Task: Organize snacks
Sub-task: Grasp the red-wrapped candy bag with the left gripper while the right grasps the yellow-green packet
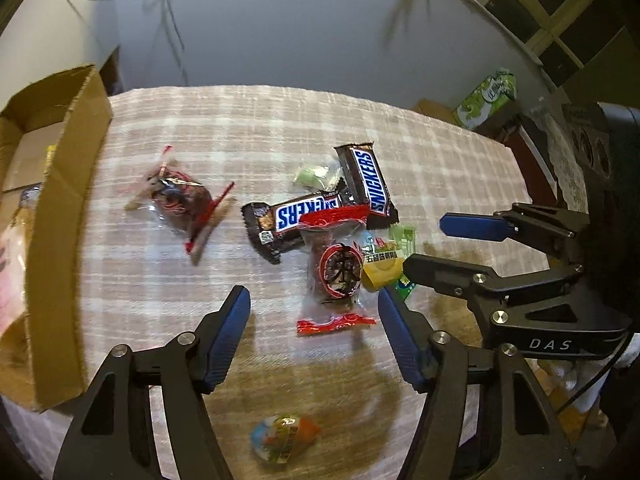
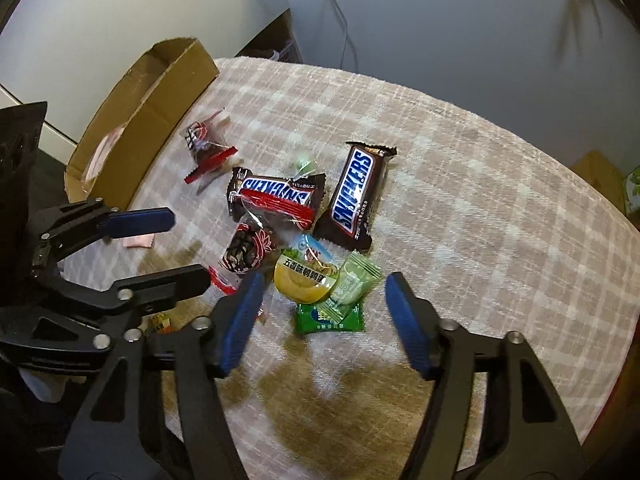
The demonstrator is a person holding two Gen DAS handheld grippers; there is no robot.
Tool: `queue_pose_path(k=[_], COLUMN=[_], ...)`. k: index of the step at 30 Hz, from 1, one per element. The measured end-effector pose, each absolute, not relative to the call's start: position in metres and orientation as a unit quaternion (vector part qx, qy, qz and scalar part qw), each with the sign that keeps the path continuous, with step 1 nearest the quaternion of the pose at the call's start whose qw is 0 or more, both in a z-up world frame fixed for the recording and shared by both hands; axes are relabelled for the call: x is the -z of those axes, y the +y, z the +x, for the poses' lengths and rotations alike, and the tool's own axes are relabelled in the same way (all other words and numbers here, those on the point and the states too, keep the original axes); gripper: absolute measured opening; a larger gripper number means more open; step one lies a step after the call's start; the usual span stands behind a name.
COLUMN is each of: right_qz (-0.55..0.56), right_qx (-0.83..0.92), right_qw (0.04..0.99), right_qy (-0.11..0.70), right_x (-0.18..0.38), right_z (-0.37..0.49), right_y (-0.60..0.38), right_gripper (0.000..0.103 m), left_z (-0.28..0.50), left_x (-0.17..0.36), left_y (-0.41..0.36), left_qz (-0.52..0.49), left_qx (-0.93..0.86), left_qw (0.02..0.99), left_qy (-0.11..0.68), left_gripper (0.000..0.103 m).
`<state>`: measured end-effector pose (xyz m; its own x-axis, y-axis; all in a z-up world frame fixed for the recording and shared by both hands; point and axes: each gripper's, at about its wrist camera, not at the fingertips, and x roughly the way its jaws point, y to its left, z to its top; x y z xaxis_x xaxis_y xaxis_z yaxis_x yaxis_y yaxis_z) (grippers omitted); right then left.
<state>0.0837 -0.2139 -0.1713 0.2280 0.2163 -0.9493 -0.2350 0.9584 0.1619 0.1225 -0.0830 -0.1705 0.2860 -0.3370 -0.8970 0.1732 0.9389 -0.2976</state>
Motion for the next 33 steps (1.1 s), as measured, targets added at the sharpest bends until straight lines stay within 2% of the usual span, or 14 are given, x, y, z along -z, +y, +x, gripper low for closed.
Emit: queue_pose_path(k=[4, 10, 17, 21, 33], right_qz=[0.000, -0.022, -0.051, -0.067, -0.102], right_qx=[-0.158, -0.196, -0.214, -0.233, -0.257], right_qw=[0.776, 0.760, 0.742, 0.732, 0.731], right_qy=[0.610, 0.619, 0.633, 0.637, 0.624], right_x=[0.177, 0.187, 0.199, 0.204, 0.204], right_z=[0.087, 0.098, 0.107, 0.108, 0.108], right_y=[-0.215, -0.204, -0.201, -0.199, -0.175], right_gripper=[0.051, 0.044, 0.043, 0.043, 0.044], left_z=[0.128, 0.134, 0.144, 0.145, 0.142], left_x=[0.176, 0.186, 0.202, 0.206, 0.205], left_y=[-0.087, -0.095, -0.099, -0.105, -0.087], left_qz=[-0.072, -0.060, -0.068, -0.061, -0.052], left_qx=[0.170, 0.180, 0.187, 0.195, 0.174], left_qw=[0.792, 0.786, 0.773, 0.770, 0.779], left_qy=[0.582, 0.588, 0.603, 0.604, 0.600], left_gripper=[0.055, 0.051, 0.049, 0.033, 0.032])
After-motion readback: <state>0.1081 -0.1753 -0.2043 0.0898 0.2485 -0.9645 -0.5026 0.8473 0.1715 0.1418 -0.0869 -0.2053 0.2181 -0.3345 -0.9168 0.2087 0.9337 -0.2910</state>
